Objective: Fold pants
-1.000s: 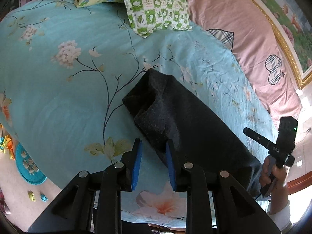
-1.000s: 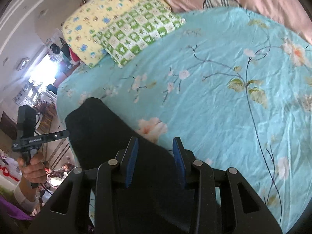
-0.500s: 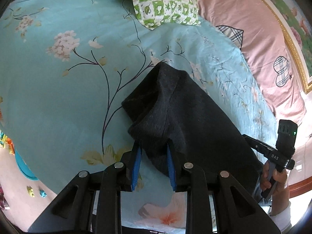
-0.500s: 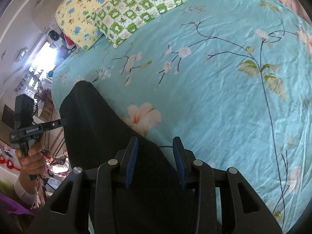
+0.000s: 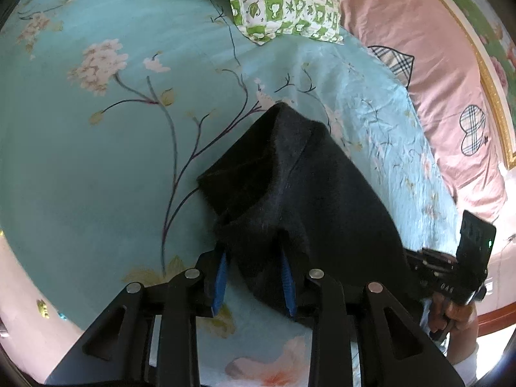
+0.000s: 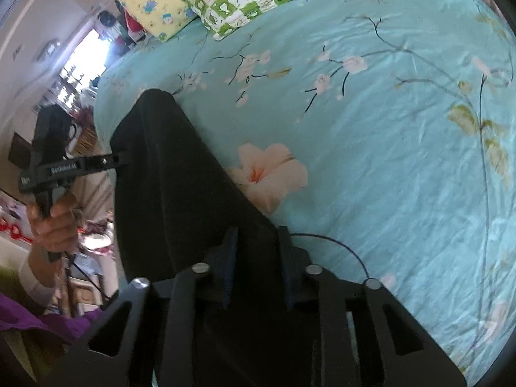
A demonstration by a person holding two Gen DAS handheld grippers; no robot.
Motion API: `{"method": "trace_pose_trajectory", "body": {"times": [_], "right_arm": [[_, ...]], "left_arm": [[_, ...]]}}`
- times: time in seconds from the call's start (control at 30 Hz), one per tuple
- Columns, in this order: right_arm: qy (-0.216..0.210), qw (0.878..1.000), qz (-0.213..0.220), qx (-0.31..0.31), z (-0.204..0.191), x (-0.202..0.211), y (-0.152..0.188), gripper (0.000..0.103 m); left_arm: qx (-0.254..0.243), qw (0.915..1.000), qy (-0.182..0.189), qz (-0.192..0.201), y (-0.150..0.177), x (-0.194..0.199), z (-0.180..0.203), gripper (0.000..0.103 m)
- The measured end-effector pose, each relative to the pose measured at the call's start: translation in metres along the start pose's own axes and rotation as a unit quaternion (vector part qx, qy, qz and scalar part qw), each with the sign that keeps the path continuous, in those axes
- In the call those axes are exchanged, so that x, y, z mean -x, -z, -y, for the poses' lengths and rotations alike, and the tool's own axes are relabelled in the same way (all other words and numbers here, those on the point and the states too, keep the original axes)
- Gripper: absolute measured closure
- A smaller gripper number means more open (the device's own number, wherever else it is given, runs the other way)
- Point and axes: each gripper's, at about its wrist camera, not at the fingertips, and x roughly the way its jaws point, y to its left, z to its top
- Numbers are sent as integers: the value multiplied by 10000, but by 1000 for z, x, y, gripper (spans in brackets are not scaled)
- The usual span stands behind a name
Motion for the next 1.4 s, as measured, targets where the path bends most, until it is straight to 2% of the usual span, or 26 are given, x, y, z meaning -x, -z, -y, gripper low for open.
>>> {"method": "trace_pose_trajectory", "body": {"times": [0.1, 0.3, 0.4, 0.47, 0.53, 0.63, 0.77, 0.83, 0.9, 1.0, 1.1, 1.17, 1.27, 1.3, 1.33, 1.4], "right_arm": [[213, 9996, 147, 103, -5, 9, 0, 90], [416, 9914, 1146, -485, 7, 54, 5, 92], [440, 9883, 1253, -750, 18, 55, 8, 92], [529, 9877, 1254, -775, 18, 51, 8, 92], [567, 9866, 1280, -839, 19, 49, 5, 92], [561, 9848, 1363, -921, 20, 51, 0, 92], [292, 9849, 1457, -885, 24, 56, 1, 92], [214, 9859, 1461, -783, 22, 52, 1, 92], [193, 9866, 1455, -720, 20, 45, 1, 92], [575, 9851, 1499, -610, 14, 35, -2, 92], [1402, 9775, 1551, -286, 2, 18, -9, 93], [1848, 9692, 1622, -147, 1, 8, -9, 93], [2299, 9552, 1826, -379, 11, 2, -6, 94], [2354, 9535, 1779, -607, 19, 3, -6, 94], [2241, 9551, 1782, -757, 24, 7, -6, 94], [1955, 9556, 1971, -988, 27, 25, 1, 93]], "left_arm": [[-24, 9999, 77, 80, -10, -6, 6, 77], [-398, 9990, 21, 216, -33, -17, 31, 76], [-445, 9988, -16, 206, -42, -23, 39, 78], [-475, 9985, 48, 279, -46, -23, 42, 87], [-543, 9976, 96, 424, -48, -18, 49, 90], [-635, 9961, 171, 596, -48, 0, 62, 91], [-597, 9923, 552, 938, -35, 55, 71, 91], [-657, 9898, 609, 1105, -25, 78, 69, 91], [-756, 9899, 529, 1073, -20, 79, 62, 91], [-946, 9913, 142, 904, -20, 55, 54, 91], [-1105, 9900, -218, 850, -25, 30, 51, 91], [-1252, 9871, -317, 948, -30, 19, 51, 90], [-1532, 9806, -565, 1085, -39, 4, 51, 85], [-1580, 9802, -599, 1037, -42, -3, 49, 85], [-1612, 9799, -625, 996, -44, -8, 47, 84], [-1716, 9778, -746, 947, -45, -14, 45, 77]]}}
